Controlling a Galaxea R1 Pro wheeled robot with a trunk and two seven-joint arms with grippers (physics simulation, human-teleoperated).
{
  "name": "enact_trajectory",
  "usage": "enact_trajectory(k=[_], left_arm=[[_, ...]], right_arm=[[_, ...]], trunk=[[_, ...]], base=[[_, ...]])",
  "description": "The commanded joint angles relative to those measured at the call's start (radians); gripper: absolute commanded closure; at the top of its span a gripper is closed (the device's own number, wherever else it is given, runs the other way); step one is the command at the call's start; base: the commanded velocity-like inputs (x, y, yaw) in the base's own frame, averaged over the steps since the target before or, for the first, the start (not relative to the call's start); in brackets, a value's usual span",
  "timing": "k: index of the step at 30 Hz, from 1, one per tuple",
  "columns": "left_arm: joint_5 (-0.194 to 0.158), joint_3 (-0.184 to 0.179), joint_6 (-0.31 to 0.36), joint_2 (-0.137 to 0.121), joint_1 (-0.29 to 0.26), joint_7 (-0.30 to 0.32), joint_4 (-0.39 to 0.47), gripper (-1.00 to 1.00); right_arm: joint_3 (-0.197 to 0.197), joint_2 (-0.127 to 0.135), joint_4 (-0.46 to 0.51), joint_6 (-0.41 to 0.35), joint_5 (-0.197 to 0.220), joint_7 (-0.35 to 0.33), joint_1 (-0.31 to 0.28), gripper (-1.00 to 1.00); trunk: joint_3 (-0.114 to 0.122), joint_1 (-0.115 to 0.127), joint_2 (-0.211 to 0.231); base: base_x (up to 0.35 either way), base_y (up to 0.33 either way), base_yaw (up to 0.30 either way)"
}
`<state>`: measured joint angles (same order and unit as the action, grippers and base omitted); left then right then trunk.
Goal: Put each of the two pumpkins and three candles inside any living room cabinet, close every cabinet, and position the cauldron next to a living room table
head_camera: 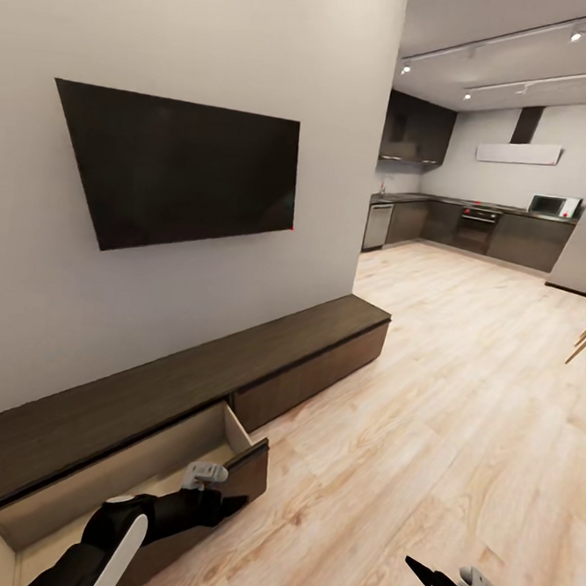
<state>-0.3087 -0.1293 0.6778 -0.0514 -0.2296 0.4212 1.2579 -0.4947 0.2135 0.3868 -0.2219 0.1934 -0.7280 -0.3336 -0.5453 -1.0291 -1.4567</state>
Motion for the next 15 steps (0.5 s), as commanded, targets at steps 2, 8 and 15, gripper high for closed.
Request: enact_trajectory(k=[2, 8, 15], left_arm=[[-0.008, 0.000, 0.005, -0.001, 0.000, -0.001, 0.002, -1.00], [-0.014, 0.003, -0.001, -0.001, 0.001, 0.000, 0.000, -1.00], [-0.013, 0.003, -0.004, -0.001, 0.001, 0.000, 0.000, -1.00]], right_arm=[[-0.004, 0.000, 0.000, -0.010, 0.008, -0.004, -0.001, -1.00], [-0.004, 0.000, -0.001, -0.010, 0.009, -0.004, -0.001, -1.00], [-0.005, 0.001, -0.002, -0.010, 0.010, -0.004, -0.001, -1.00]], trunk=[[-0.002, 0.000, 0.000], [-0.008, 0.000, 0.000], [-0.017, 0.000, 0.000]], base=[[-0.023, 0.000, -0.070], [-0.009, 0.000, -0.028], [-0.116, 0.000, -0.055]])
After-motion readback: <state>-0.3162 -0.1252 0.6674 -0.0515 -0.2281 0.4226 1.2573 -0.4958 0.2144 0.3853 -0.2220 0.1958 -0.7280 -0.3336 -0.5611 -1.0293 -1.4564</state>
